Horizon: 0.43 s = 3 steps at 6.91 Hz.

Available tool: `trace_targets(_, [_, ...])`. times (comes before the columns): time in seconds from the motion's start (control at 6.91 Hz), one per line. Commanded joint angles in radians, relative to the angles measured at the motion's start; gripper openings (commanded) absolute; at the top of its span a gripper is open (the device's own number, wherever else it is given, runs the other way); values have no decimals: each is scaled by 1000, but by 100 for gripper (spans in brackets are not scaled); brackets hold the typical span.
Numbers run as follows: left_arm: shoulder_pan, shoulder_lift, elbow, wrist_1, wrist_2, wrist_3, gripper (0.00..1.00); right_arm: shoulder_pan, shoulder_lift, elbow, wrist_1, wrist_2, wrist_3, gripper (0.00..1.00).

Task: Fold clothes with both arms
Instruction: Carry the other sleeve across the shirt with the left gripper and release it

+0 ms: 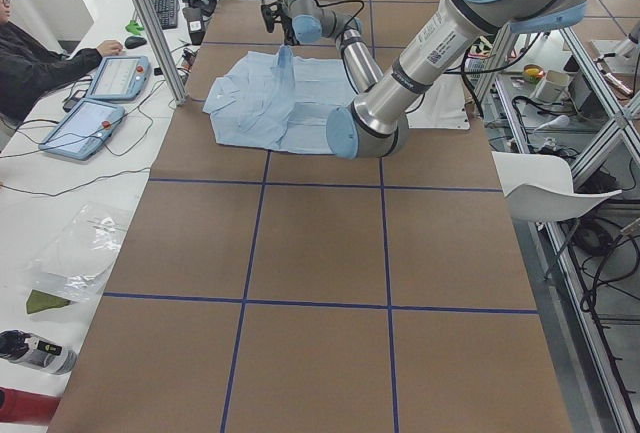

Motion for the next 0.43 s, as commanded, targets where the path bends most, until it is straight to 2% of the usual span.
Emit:
trace_targets(0.0, [82,-58,165,-129,87,-73,0,-1,2,-3,0,3,4,100])
trace_targets(0.29, [165,-57,235,-178,170,-73,0,-2,2,-3,0,3,6,100])
